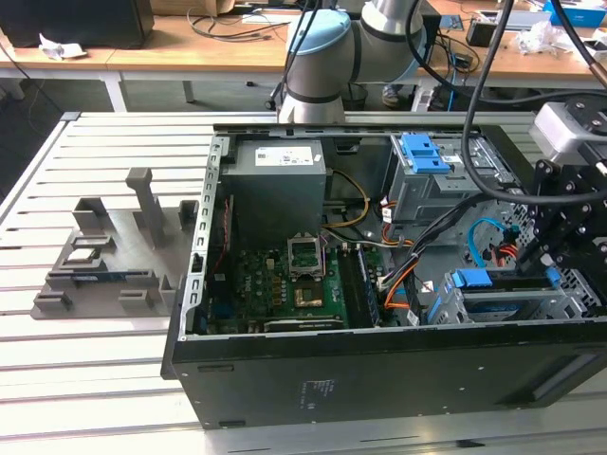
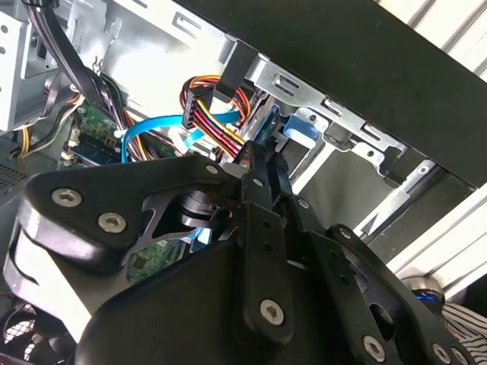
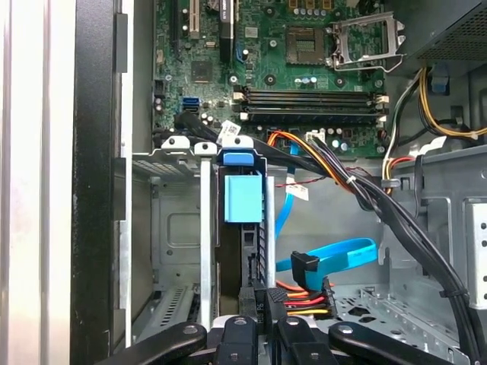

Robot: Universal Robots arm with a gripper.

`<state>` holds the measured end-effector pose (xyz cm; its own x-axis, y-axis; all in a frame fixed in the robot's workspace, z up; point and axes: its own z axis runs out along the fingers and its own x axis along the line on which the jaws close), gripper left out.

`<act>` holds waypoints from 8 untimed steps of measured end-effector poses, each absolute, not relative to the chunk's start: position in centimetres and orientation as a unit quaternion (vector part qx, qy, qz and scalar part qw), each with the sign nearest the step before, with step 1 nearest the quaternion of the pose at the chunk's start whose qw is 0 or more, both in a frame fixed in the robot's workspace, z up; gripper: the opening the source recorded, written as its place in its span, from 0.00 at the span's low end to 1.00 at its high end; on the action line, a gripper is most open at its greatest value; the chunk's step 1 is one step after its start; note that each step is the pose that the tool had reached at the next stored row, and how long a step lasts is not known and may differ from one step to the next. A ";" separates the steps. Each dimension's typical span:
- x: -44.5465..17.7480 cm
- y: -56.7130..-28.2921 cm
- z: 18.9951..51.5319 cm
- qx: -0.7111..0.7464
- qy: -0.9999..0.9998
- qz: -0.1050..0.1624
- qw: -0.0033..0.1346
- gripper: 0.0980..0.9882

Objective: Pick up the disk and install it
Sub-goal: 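Insert the first disk wire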

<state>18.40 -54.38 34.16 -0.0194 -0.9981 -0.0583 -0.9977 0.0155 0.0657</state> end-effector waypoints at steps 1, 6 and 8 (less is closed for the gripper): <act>18.4 -54.4 34.1 0.700 -0.712 -0.044 0.002 0.08; 18.4 -54.4 34.1 0.701 -0.712 -0.045 0.002 0.08; 18.4 -54.4 34.4 0.701 -0.712 -0.045 0.002 0.08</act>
